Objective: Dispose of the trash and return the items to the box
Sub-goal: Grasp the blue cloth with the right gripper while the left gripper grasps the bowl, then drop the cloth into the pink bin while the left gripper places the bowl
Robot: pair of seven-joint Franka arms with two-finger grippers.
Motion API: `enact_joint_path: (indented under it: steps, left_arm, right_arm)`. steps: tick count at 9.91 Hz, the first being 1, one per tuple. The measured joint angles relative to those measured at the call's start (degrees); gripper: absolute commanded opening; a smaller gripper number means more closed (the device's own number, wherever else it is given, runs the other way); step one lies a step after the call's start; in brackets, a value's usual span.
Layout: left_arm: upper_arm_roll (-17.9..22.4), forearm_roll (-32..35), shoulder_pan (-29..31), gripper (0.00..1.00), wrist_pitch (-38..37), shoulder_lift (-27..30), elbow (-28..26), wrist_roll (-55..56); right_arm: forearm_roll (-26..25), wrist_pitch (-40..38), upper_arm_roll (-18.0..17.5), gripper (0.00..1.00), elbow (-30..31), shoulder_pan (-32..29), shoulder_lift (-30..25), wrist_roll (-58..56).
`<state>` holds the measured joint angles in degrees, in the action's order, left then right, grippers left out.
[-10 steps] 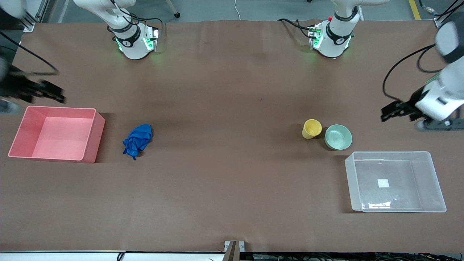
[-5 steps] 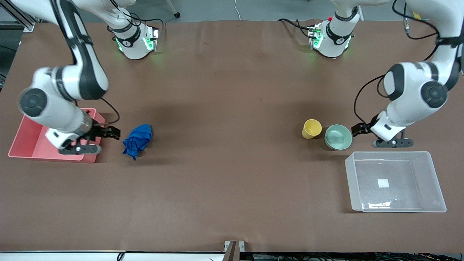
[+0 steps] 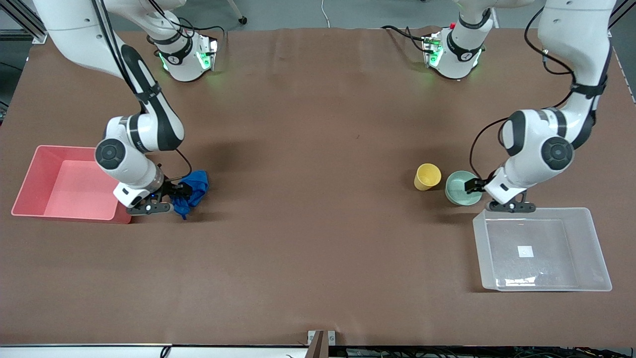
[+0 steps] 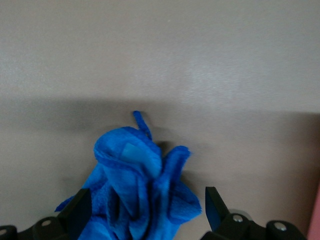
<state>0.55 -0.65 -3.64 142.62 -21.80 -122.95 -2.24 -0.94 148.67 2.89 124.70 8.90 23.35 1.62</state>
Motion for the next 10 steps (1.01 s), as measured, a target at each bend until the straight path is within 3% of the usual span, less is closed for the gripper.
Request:
enact_joint_path:
  steps: [1,3,4,5,8,9,10]
  left_arm:
    - [-0.3,0.0,0.0,0.26,1.1,-1.0,0.0,0.0]
    - [-0.3,0.0,0.0,0.16,1.3,-1.2,-0.6,0.0]
    - [-0.3,0.0,0.0,0.07,1.3,-1.2,-1.1,0.0]
    - [-0.3,0.0,0.0,0.03,1.4,-1.2,-1.5,0.0]
    - [-0.4,0.0,0.0,0.0,1.1,1.3,-2.0,-0.1]
    - [-0.3,0.0,0.0,0.0,0.6,3.4,-2.2,-0.3]
    - [-0.2,0.0,0.0,0.0,0.2,5.6,-2.0,-1.2]
  right_arm:
    - [0.5,0.4,0.0,0.87,0.0,0.5,0.6,0.1]
    - [1.5,1.9,0.0,0.26,0.3,1.6,1.4,0.2]
    - [1.8,2.5,0.0,0.06,0.6,1.9,1.5,0.2]
    - [1.9,2.6,0.0,0.01,0.9,1.9,1.6,0.6]
    - [1.9,2.3,0.1,0.01,0.8,2.4,1.6,5.7]
    - [1.9,-0.5,0.0,0.01,-0.2,3.0,1.3,8.1]
    - [1.9,-8.2,0.0,0.01,-3.3,3.5,-0.1,9.7]
